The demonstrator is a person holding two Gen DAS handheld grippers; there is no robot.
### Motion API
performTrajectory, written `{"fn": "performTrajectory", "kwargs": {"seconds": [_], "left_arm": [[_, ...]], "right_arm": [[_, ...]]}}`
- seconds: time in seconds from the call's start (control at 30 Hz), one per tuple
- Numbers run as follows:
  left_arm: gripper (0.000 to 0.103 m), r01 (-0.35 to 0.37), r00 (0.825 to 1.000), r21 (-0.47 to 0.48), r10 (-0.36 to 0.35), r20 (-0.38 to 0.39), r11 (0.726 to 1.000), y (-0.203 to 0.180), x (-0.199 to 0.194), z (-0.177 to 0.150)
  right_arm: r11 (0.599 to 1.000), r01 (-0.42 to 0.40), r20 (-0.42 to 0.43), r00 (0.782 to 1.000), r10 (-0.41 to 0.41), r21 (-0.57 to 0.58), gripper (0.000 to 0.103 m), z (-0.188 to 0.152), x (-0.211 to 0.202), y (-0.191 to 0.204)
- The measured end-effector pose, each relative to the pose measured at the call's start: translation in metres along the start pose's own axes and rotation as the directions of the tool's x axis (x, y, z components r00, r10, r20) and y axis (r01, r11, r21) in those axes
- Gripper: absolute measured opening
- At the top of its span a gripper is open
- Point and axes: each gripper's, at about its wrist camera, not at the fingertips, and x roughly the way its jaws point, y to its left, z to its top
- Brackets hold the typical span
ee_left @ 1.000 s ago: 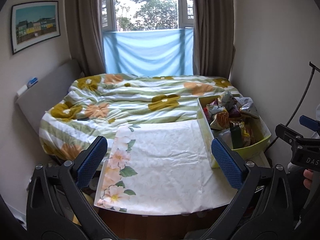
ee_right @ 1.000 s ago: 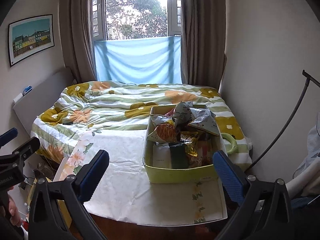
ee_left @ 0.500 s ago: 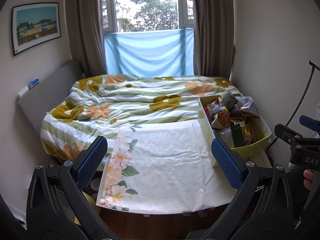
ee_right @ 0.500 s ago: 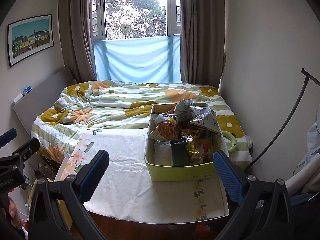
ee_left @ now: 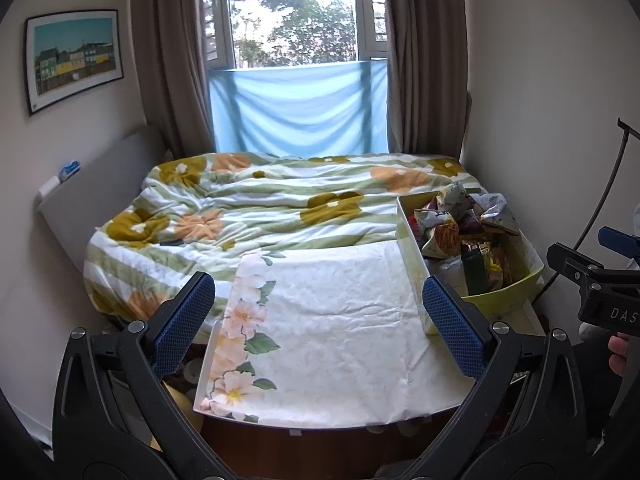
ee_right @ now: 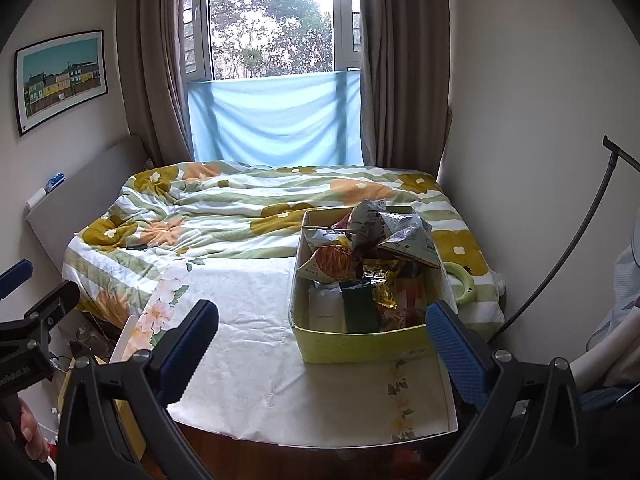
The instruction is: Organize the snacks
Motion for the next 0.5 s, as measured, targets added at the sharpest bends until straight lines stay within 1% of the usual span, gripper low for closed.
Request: {"fn": "performTrajectory", "kwargs": {"seconds": [0.5], "left_arm": [[0.103,0.006,1.000,0.007,-0.006,0.007,1.000,-0.0020,-0.0014,0.0021]], "right_arm": [[1.000,-0.001,-0.001,1.000,0.001,0.005,0.103,-0.0009,0.0007,-0.0035]]}}
